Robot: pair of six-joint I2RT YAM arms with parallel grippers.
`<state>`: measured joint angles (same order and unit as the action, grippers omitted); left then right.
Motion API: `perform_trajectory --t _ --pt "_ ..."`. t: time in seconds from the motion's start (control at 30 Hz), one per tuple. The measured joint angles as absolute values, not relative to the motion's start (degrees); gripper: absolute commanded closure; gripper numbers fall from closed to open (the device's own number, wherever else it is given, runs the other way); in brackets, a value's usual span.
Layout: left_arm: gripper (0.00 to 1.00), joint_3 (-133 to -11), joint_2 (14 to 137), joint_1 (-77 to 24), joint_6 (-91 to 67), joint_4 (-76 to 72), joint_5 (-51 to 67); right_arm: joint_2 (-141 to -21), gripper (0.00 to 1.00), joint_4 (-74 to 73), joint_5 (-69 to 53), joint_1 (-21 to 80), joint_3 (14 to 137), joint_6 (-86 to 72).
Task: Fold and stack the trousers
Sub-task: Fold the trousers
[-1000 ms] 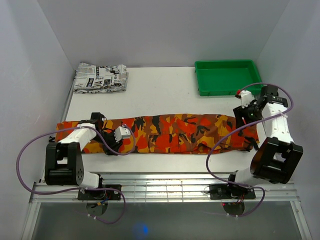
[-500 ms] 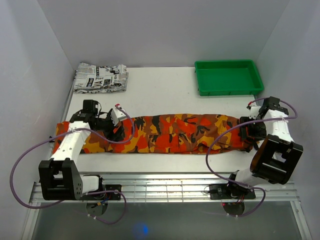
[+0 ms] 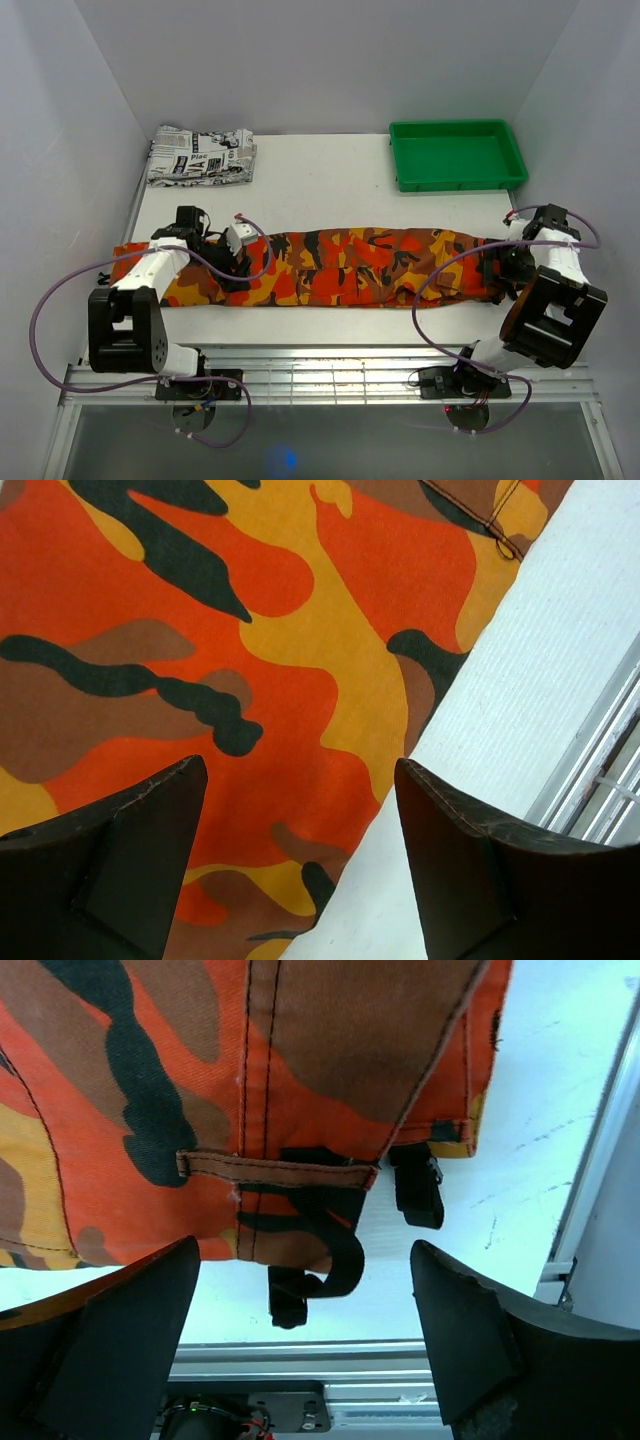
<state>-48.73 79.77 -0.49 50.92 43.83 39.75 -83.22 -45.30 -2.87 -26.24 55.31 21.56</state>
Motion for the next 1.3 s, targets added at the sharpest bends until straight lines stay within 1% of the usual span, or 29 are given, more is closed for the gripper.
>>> perform_trajectory --t 0.07,0.13,0.27,0.3,0.37,0.4,0.43,0.47,0.53,0.57,0.73,0.9,1.0,1.1,1.2,1.23,1.27,1.3 --pt "0.13 -47.7 80.3 -0.5 50.9 43.3 39.6 -83.7 0.07 -44.8 -3.9 -26.6 54.5 22.6" --pt "0.13 -47.3 81.3 -0.5 50.7 42.8 39.6 -84.7 0.09 -44.7 -5.5 -27.0 53.5 23.9" --pt "0.14 -47.2 83.5 -0.5 50.2 41.6 39.6 -87.8 0.21 -44.5 -9.8 -28.0 52.2 26.7" --pt "0.14 -47.2 83.9 -0.5 50.0 41.3 39.6 -88.8 0.29 -44.5 -10.9 -28.6 52.2 27.4" --pt "0.18 -47.2 84.6 -0.5 49.7 40.6 39.6 -91.1 0.39 -44.2 -12.8 -29.9 52.2 28.5" --pt "0.19 -47.2 85.2 -0.5 49.6 40.2 39.7 -91.8 0.51 -44.6 -13.7 -30.8 52.8 28.9" --pt "0.22 -47.2 85.9 -0.5 49.4 39.9 39.7 -92.3 0.57 -44.7 -14.6 -31.6 53.1 29.5" --pt "0.24 -47.2 86.8 -0.5 49.2 39.8 39.6 -93.0 0.71 -44.8 -15.7 -32.3 53.4 29.7" --pt "0.30 -47.2 88.9 -0.5 49.0 39.4 39.4 -93.8 0.87 -45.7 -17.1 -33.8 54.0 30.9" --pt "0.35 -47.6 89.8 -0.5 48.9 39.2 39.8 -94.0 0.92 -46.3 -17.4 -34.2 54.6 31.2" --pt "0.40 -49.4 92.0 -0.3 48.5 39.0 39.6 -93.7 0.92 -50.2 -17.9 -34.5 60.9 33.5" --pt "0.43 -49.7 92.9 -0.2 48.6 38.7 39.9 -94.6 0.92 -53.9 -18.0 -34.3 70.6 36.8" --pt "0.43 -49.7 93.3 -0.7 48.6 38.1 40.8 -96.9 0.92 -54.7 -17.9 -34.1 74.4 38.5" --pt "0.40 -49.7 93.4 -0.8 48.5 37.9 41.1 -100.1 0.92 -54.7 -16.3 -33.8 75.0 40.3" --pt "0.33 -49.7 93.4 -0.9 48.3 38.0 41.6 -102.1 0.82 -52.1 -14.1 -33.7 72.5 41.0" --pt "0.30 -49.7 93.4 -0.9 48.3 38.0 41.9 -102.5 0.77 -50.7 -13.1 -33.7 71.1 41.1" --pt "0.28 -49.7 93.4 -0.9 48.2 38.1 42.2 -102.8 0.58 -50.0 -12.4 -33.7 70.5 41.1" --pt "0.27 -49.7 93.3 -0.9 48.1 38.2 42.5 -103.3 0.46 -49.4 -11.5 -33.7 70.2 40.8"
